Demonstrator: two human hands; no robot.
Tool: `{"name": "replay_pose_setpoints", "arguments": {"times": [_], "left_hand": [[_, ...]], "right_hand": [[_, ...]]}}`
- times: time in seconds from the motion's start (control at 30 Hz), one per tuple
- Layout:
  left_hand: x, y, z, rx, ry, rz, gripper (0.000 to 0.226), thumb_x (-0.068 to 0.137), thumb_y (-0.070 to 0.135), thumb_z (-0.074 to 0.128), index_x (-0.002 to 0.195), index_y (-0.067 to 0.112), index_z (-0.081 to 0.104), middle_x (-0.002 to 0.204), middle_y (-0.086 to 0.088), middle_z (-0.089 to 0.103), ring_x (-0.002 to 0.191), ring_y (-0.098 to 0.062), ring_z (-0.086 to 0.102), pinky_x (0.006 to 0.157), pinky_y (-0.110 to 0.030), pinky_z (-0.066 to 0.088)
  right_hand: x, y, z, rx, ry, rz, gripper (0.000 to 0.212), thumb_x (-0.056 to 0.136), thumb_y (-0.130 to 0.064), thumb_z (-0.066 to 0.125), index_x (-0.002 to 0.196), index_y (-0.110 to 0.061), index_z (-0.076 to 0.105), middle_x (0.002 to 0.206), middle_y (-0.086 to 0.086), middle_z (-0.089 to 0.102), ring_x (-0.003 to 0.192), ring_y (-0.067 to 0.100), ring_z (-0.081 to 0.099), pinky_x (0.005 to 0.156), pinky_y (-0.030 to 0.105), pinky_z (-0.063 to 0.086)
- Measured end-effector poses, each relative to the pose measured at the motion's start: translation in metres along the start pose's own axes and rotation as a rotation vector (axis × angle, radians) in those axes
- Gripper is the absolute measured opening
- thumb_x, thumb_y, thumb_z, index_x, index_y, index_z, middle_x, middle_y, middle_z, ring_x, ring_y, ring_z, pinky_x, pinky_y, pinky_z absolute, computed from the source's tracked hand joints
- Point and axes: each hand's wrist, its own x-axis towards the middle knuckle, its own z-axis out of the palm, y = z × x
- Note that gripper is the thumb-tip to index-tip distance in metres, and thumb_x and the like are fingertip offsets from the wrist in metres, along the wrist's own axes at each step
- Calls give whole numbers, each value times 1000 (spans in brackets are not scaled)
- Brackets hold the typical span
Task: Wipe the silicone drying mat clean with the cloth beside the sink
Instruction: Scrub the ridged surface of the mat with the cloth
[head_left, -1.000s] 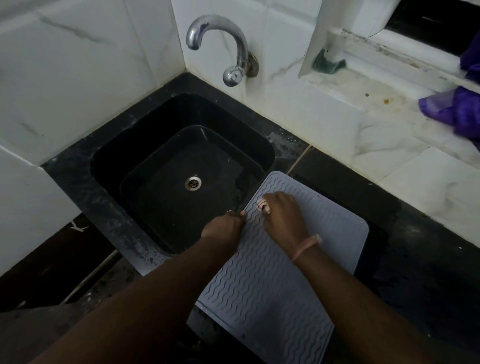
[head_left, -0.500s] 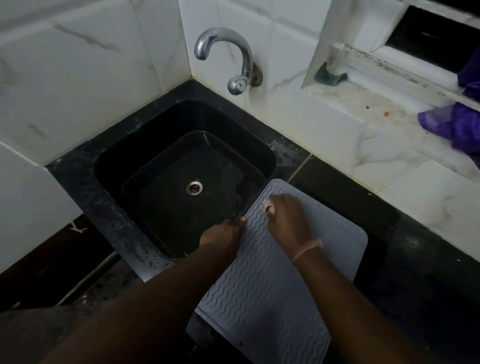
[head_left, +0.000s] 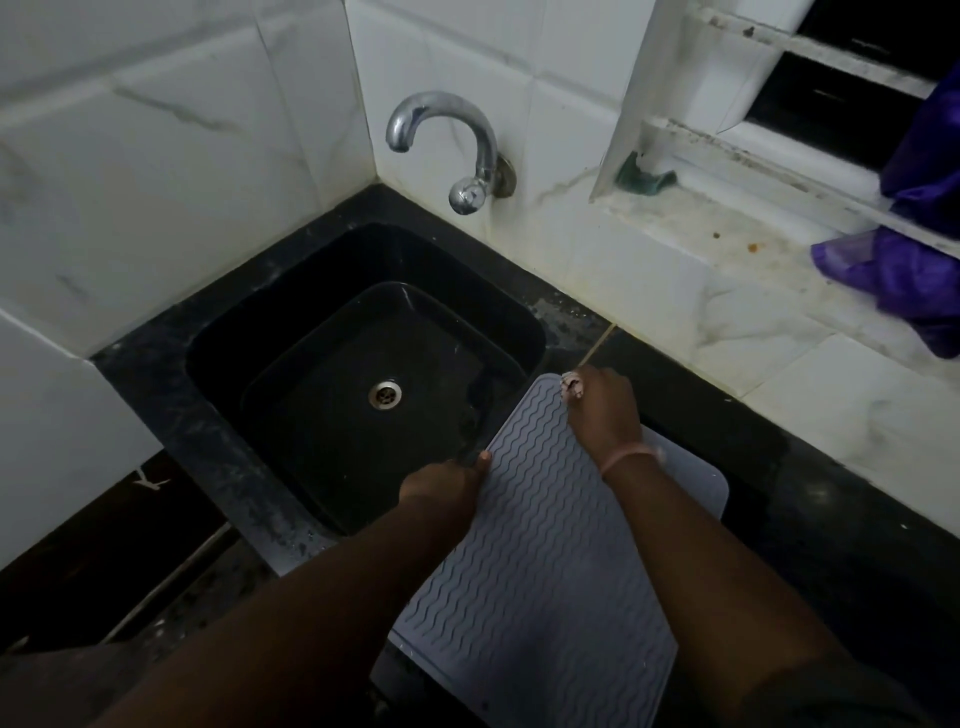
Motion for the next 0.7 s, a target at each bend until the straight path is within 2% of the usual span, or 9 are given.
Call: {"name": "replay_pose_setpoints", "arguments": {"times": [0.2, 0.37, 0.43, 0.6, 0.7], "left_hand": [[3, -4, 4, -21, 5, 17, 88, 99, 27, 61, 162, 32, -1, 137, -16, 53, 110, -28, 63, 91, -47, 57], [5, -7, 6, 14, 42, 43, 88, 98, 24, 62, 162, 30, 2, 135, -14, 55, 109, -27, 62, 89, -44, 58], [6, -8, 7, 39, 67, 58, 87, 98, 23, 62, 163, 27, 4, 137, -14, 54, 114, -28, 61, 88, -42, 57], [9, -14, 7, 67, 67, 94, 90, 97, 21, 64, 164, 26, 4, 144, -15, 50, 126, -32, 56, 92, -43, 52], [10, -16, 6, 53, 51, 114, 90, 97, 21, 63, 164, 25, 2, 142, -15, 51, 124, -32, 56, 90, -43, 52]], "right_hand": [[-4, -7, -3, -43, -24, -27, 26, 88, -14, 67, 114, -8, 67, 106, 15, 66, 100, 34, 62, 85, 38, 48], [-58, -36, -2, -66, -53, -85, 41, 88, -17, 72, 128, -14, 64, 119, 10, 66, 112, 27, 60, 99, 39, 49], [-82, -46, 3, -17, -56, -91, 38, 89, -16, 72, 126, -14, 65, 117, 7, 66, 112, 25, 59, 100, 37, 46], [-125, -60, 23, -26, -88, -60, 20, 88, -19, 63, 108, -22, 65, 103, -2, 63, 100, 18, 57, 89, 30, 44], [-108, -54, 19, -25, -18, -5, 20, 90, -24, 65, 110, -25, 65, 105, -5, 64, 102, 15, 59, 94, 32, 48]]}}
